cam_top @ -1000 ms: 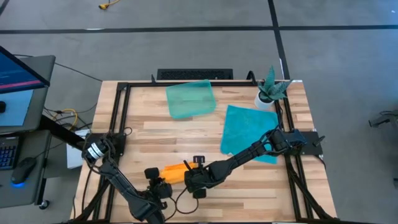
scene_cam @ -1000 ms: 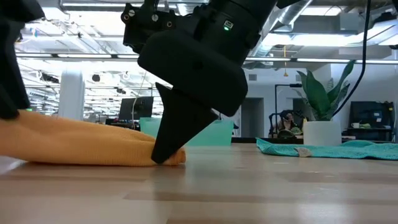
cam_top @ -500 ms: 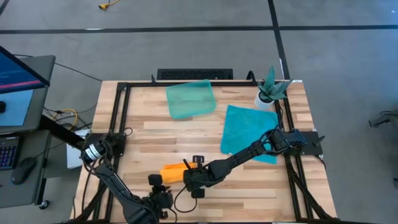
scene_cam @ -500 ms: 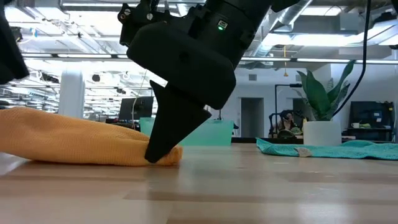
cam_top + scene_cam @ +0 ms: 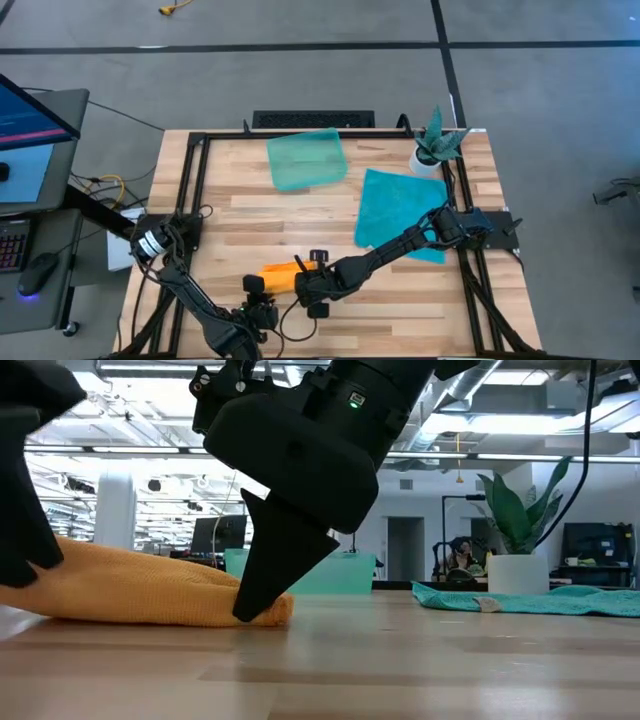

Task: Roll microfiber towels into tight, uniform cylinder then place into a basket
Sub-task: Roll the yellow microfiber towel

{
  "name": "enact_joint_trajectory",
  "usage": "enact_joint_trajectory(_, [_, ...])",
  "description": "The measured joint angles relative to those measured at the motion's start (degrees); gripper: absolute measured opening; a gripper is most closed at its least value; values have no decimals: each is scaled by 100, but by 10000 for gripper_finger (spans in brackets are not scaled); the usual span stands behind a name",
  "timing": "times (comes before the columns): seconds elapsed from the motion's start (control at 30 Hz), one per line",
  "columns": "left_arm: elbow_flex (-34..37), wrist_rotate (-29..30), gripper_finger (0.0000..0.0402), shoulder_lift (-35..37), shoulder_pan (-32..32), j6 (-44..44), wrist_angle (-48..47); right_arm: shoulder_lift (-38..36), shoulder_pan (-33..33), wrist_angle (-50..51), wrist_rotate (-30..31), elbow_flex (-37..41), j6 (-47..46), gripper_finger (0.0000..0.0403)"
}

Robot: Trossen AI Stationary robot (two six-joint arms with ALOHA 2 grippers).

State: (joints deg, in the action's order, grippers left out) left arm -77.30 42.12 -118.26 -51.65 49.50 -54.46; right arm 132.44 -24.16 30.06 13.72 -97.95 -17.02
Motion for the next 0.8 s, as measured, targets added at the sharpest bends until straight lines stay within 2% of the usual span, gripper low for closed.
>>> enact_joint_trajectory(0.37, [129, -894, 72, 0, 384, -269, 277, 2, -4, -31, -22, 0, -103, 23])
enact_joint_trajectory(0.47, [129, -976, 76, 2, 461, -383, 371, 2, -9, -28, -31, 0, -104, 20])
enact_joint_trajectory(0.8, [131, -928, 160, 13, 488, -313, 357, 2, -13, -21, -36, 0, -104, 22])
